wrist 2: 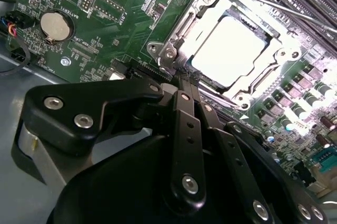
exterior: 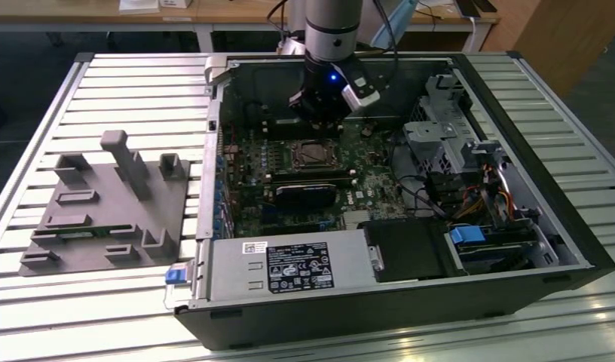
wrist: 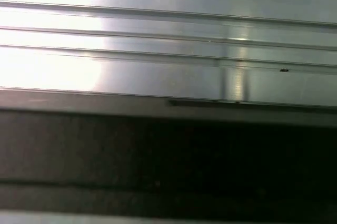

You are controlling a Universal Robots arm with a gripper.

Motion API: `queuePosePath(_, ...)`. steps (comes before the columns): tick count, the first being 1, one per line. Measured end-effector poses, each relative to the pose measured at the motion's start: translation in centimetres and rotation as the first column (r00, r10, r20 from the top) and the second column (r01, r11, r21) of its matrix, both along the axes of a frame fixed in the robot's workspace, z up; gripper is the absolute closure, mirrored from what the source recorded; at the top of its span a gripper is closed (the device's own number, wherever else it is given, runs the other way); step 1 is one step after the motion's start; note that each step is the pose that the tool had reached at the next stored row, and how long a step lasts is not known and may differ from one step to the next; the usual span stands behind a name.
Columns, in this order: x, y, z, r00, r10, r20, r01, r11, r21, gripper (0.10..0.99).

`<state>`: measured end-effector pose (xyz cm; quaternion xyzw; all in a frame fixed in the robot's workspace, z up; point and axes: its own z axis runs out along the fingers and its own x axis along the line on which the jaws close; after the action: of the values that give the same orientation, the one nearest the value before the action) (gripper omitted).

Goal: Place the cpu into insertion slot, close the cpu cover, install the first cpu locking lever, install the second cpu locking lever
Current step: 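Install the second cpu locking lever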

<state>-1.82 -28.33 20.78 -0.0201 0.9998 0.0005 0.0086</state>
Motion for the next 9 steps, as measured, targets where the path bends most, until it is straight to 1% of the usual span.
queuePosePath(6,0.0,-0.18,0.01,1.0,0.0,0.0,0.0,1.0,0.0,0.98)
queuePosePath(9,0.0,-0.18,0.33,1.0,0.0,0.0001,0.0,1.0,0.0,0.98)
